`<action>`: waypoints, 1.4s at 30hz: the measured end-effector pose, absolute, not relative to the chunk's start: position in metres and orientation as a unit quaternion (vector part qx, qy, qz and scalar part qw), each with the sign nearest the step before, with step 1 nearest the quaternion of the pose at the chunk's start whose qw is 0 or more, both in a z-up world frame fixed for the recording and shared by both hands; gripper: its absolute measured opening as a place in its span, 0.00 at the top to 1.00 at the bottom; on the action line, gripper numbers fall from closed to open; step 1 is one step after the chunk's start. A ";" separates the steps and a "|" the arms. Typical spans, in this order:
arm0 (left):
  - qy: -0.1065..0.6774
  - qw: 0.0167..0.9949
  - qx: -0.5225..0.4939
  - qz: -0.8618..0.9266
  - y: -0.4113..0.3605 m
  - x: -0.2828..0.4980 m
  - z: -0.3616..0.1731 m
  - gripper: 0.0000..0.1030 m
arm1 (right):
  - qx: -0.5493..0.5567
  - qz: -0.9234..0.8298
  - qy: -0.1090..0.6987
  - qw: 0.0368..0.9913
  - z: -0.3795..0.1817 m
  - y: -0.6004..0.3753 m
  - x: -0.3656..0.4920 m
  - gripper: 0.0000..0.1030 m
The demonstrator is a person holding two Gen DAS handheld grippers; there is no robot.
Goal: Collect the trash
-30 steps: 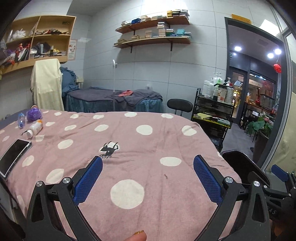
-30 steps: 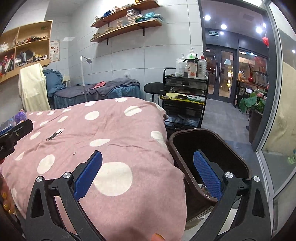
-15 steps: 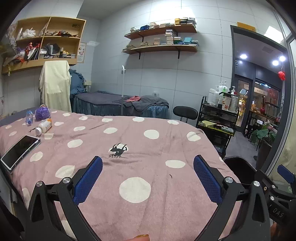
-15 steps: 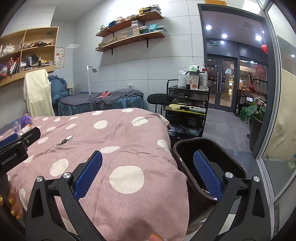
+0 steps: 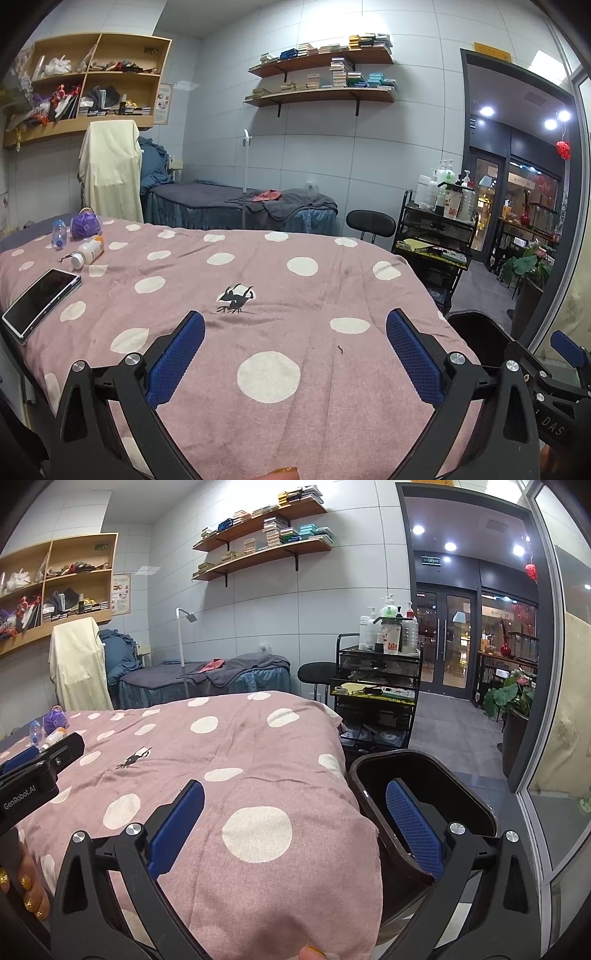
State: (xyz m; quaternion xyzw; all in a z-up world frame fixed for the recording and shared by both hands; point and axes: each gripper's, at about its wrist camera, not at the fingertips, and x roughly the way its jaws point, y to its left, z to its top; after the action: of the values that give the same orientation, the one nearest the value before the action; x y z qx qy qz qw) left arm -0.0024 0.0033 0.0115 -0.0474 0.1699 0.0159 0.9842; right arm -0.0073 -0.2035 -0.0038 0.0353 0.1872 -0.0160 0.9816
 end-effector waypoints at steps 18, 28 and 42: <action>0.180 0.982 -0.053 0.018 0.004 -0.002 0.010 0.06 | 0.040 -0.014 0.193 0.980 -0.008 -0.203 -0.005 0.06; 0.182 0.982 -0.051 0.019 0.003 -0.001 0.009 0.06 | 0.041 -0.014 0.193 0.980 -0.008 -0.203 -0.005 0.06; 0.185 0.981 -0.054 0.018 0.002 -0.001 0.008 0.06 | 0.044 -0.015 0.197 0.979 -0.012 -0.204 -0.004 0.06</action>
State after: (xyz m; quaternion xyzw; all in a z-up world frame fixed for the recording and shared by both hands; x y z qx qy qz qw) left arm -0.0012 0.0025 0.0082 -0.0536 0.1846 0.0176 0.9812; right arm -0.0037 -0.2040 -0.0120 0.0436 0.1974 -0.0149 0.9792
